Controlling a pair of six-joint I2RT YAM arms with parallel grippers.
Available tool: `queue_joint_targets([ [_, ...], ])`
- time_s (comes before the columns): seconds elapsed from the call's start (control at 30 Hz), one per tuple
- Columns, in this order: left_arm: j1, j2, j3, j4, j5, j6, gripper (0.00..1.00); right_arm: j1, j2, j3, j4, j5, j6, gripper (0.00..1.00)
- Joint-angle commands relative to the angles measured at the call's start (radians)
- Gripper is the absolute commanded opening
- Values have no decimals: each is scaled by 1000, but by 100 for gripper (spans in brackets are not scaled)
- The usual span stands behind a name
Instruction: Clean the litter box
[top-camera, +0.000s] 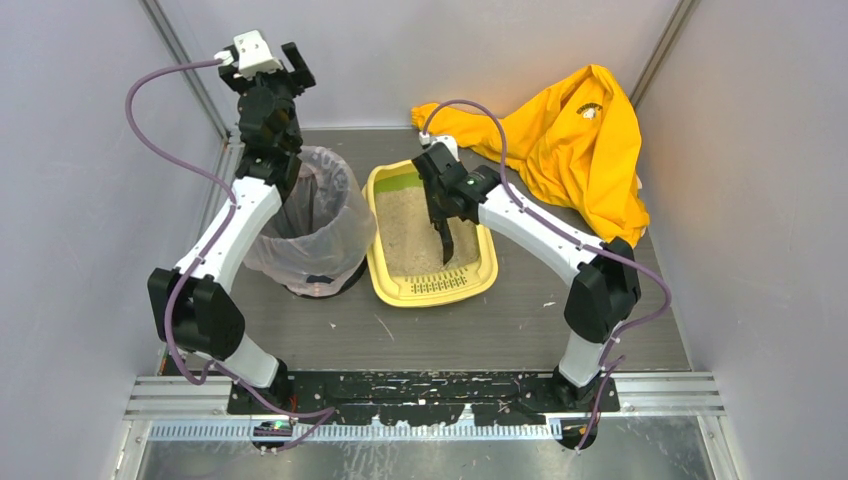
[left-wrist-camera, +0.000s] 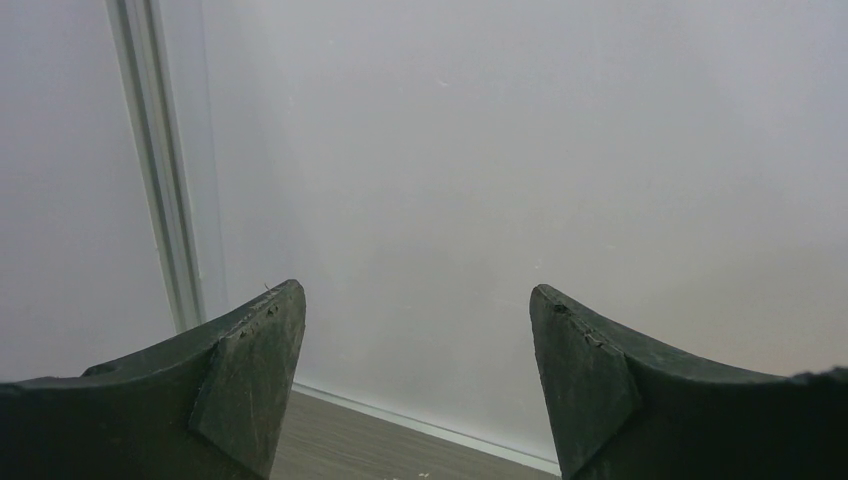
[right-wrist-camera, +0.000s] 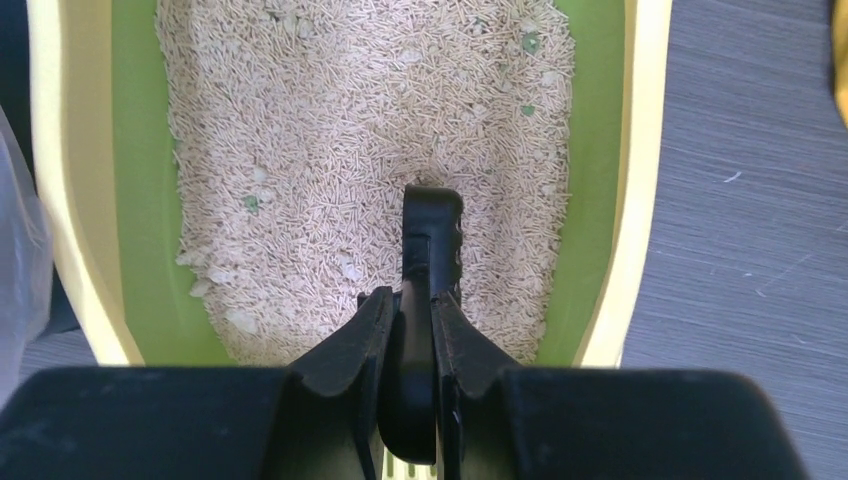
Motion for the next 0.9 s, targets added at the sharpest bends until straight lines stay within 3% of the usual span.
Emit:
queue_joint_targets([
  [0.0, 4, -39, -21, 49, -16, -60, 82, -34, 29, 68, 87, -149, 108, 1],
  [0.53, 4, -64, -73, 35, 13, -73, 80, -178, 105, 218, 123, -216, 61, 1],
  [0.87, 4, -68, -85, 31, 13, -64, 80, -192, 79, 104, 161, -292, 102, 1],
])
